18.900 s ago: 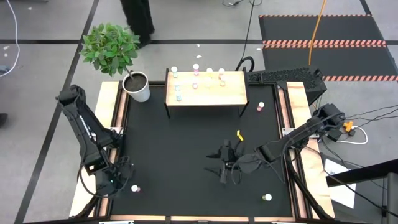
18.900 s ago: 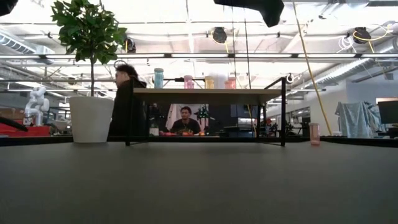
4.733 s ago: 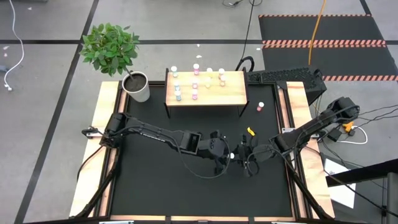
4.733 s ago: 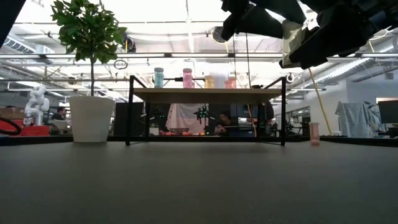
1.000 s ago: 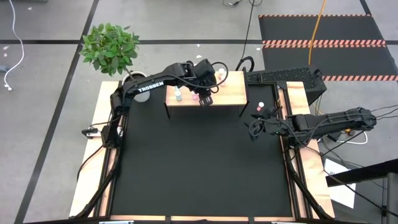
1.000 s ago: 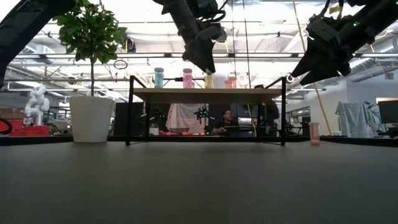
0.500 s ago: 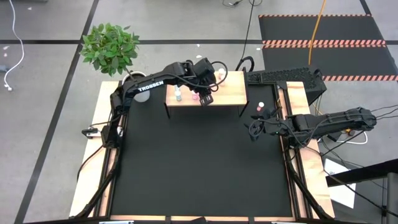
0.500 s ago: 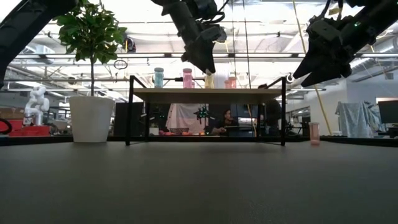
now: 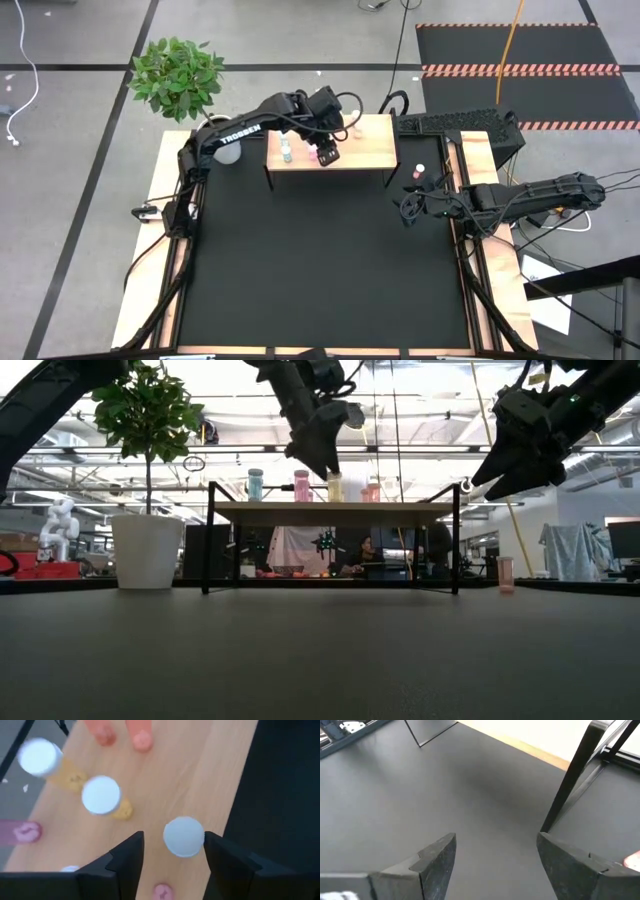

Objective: Pick and place medicine bottles onto shelf by color
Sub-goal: Put the yellow pill bottle on the shelf aligned with the other yellow pill bottles, then put the orange pill bottle on the shelf aligned with the other orange pill bottles

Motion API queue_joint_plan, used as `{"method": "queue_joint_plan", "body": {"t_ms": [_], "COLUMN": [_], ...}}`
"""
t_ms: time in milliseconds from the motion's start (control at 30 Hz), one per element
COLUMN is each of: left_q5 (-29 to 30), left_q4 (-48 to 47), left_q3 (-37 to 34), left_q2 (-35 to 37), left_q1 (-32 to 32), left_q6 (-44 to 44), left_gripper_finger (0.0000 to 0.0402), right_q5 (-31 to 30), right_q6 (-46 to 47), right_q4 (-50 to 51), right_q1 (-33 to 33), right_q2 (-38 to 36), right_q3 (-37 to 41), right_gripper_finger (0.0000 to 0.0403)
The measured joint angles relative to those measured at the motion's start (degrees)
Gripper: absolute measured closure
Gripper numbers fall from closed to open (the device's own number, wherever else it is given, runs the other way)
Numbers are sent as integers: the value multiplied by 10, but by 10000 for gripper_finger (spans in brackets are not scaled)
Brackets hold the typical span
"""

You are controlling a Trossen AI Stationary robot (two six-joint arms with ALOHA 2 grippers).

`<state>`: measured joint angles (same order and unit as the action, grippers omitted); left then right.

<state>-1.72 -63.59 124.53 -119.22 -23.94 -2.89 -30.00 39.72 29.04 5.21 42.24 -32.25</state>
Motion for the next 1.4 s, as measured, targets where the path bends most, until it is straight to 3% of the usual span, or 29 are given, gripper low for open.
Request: {"method": "queue_joint_plan", "body": {"t_ms": [300, 400, 567, 733, 933, 1233, 1400], "left_q5": [0, 0, 9, 22, 21, 19, -33], "left_q4": [-11, 3, 17, 41, 13, 2, 33], "left_q3": [102, 97, 105, 105, 105, 105, 105], "left_q2": [1, 27, 61, 82, 84, 84, 82], "left_q1": [8, 9, -2, -12, -25, -33, -42], "left_q6": [-15, -18, -19, -19, 0, -17, -29], "left_gripper_finger": [148, 136, 131, 130, 130, 131, 131], "right_q5": [-1, 2, -24, -26, 42, 70, 64], "right_q6": [1, -11, -25, -42, -9, 35, 65], "right_q4": [34, 78, 174, 214, 205, 127, 110], "right_q1": [-16, -44, -142, -274, -378, -395, -434], "right_q2": [-1, -3, -3, -1, 0, 1, 32], "right_q3": [0, -23, -92, -107, -52, 20, 20], "right_gripper_finger": [128, 128, 128, 128, 128, 128, 139]}}
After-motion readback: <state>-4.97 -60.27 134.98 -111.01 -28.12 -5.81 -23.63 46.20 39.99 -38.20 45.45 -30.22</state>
